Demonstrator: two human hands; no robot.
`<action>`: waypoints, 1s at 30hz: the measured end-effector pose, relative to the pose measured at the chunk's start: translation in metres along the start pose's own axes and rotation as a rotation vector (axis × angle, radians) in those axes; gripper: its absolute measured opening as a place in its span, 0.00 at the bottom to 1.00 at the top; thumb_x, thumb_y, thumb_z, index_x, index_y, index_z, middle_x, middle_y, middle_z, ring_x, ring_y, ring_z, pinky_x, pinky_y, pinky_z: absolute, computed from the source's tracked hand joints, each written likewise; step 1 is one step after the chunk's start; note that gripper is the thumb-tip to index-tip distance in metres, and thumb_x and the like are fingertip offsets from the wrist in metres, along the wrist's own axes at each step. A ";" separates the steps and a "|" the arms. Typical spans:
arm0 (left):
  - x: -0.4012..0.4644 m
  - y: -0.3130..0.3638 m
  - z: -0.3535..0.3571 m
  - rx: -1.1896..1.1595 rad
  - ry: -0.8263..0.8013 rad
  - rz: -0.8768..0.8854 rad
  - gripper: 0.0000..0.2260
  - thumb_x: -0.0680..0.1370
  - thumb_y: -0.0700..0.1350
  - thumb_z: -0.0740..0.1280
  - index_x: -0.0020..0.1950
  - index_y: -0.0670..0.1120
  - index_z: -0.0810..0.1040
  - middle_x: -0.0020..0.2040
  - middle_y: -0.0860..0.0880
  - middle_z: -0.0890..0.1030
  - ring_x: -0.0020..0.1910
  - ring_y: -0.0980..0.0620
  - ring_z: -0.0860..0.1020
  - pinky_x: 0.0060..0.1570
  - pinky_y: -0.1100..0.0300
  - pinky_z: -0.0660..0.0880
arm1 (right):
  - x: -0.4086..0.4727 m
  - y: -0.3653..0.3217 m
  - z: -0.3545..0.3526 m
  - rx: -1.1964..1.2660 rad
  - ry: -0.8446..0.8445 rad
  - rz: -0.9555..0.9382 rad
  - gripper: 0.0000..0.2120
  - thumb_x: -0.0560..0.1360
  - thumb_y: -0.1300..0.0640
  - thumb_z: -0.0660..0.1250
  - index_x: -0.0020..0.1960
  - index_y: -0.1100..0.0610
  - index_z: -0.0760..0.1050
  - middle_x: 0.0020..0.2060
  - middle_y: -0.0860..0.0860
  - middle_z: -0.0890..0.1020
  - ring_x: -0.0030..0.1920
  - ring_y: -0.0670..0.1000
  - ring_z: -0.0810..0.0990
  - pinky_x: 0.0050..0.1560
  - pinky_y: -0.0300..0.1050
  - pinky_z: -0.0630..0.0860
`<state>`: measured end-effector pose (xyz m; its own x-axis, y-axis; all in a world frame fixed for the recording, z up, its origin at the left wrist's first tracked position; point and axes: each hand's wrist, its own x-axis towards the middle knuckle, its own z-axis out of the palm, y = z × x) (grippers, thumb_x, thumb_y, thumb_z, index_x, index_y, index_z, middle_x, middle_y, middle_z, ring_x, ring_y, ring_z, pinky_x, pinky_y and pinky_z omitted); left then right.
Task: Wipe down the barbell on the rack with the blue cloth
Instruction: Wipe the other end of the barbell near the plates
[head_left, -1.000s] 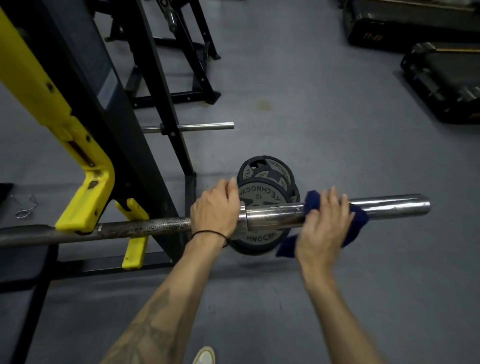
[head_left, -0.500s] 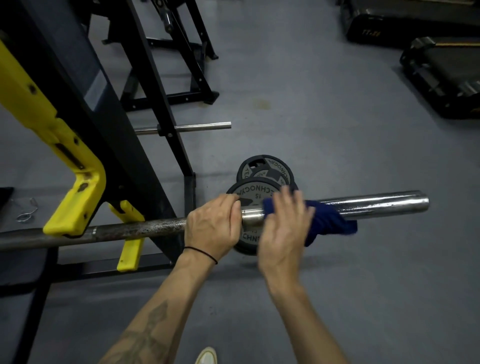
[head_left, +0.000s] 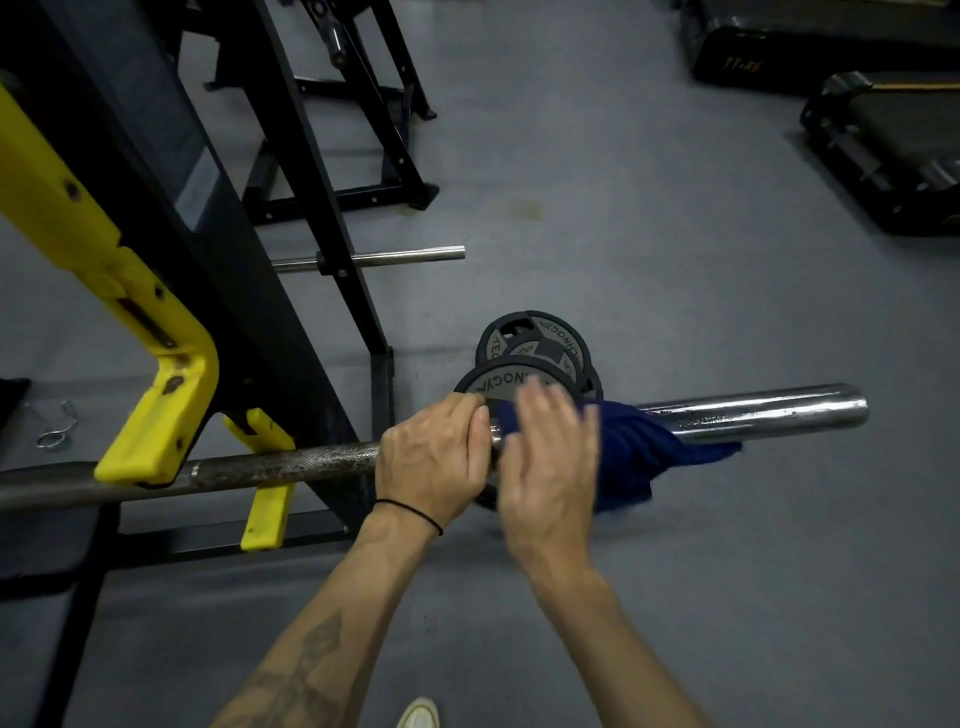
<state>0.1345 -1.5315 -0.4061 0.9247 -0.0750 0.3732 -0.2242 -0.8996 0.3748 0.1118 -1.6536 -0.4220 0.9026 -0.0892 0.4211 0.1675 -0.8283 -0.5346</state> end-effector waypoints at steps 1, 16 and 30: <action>0.000 0.000 0.000 0.004 0.000 0.005 0.13 0.82 0.48 0.54 0.45 0.49 0.76 0.38 0.53 0.78 0.34 0.52 0.76 0.30 0.59 0.67 | -0.004 0.001 -0.004 -0.017 -0.098 -0.159 0.24 0.82 0.54 0.54 0.75 0.62 0.71 0.76 0.55 0.71 0.78 0.53 0.66 0.81 0.55 0.52; 0.005 -0.002 -0.006 -0.184 0.012 -0.127 0.21 0.82 0.58 0.51 0.53 0.50 0.81 0.44 0.51 0.84 0.41 0.48 0.82 0.40 0.54 0.77 | 0.007 0.032 -0.021 -0.022 -0.270 -0.335 0.25 0.83 0.53 0.54 0.78 0.60 0.67 0.78 0.54 0.67 0.80 0.50 0.62 0.82 0.53 0.52; -0.003 -0.006 0.001 -0.045 0.011 0.069 0.16 0.81 0.55 0.59 0.56 0.47 0.80 0.47 0.53 0.82 0.42 0.53 0.80 0.37 0.64 0.69 | 0.002 0.026 -0.020 -0.123 -0.204 -0.310 0.26 0.82 0.52 0.55 0.78 0.58 0.68 0.79 0.53 0.67 0.79 0.52 0.63 0.81 0.55 0.53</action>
<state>0.1331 -1.5260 -0.4108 0.9030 -0.1310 0.4091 -0.3012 -0.8721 0.3856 0.1101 -1.6861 -0.4207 0.8792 0.2774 0.3875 0.4069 -0.8601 -0.3076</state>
